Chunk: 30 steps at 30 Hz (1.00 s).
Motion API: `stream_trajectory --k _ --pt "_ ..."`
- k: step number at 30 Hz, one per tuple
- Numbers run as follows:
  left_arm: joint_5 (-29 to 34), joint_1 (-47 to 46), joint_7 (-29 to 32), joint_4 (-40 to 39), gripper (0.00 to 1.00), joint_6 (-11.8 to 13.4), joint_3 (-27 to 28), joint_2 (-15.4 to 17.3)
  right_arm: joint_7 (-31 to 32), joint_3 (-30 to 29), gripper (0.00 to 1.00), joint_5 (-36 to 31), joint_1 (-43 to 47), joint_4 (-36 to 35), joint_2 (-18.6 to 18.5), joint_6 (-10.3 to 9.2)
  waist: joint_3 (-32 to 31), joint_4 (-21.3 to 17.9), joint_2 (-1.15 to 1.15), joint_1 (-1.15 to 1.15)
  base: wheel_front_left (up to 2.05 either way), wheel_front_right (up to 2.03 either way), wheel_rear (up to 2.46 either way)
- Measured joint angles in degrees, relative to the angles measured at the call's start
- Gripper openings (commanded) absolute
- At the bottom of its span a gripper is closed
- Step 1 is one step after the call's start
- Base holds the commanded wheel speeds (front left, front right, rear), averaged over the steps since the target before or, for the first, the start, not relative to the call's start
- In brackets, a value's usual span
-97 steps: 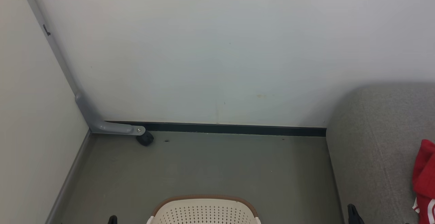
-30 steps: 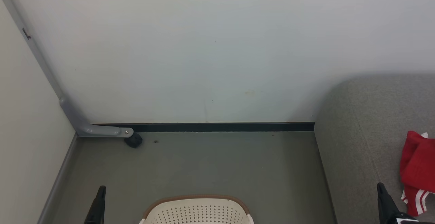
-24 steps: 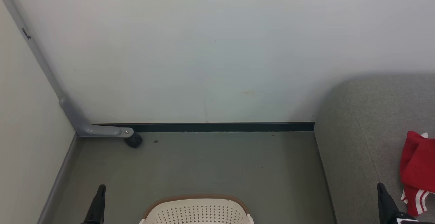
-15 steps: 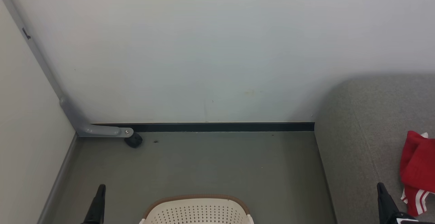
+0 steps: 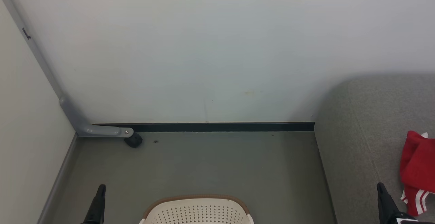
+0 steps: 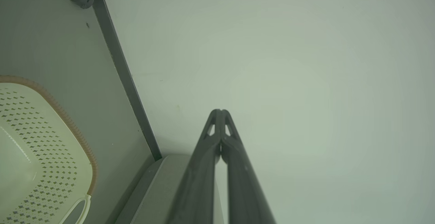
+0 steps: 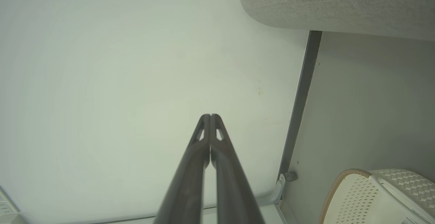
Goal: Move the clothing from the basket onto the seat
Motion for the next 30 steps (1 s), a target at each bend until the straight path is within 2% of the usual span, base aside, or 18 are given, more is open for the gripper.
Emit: stream_trajectory --k 30 --pt "0.0 0.0 0.0 -0.1 0.00 0.0 0.0 0.0 0.0 0.0 0.00 0.0 0.0 0.0 0.0 0.00 0.0 0.0 0.00 0.00 0.00 0.00 0.00"
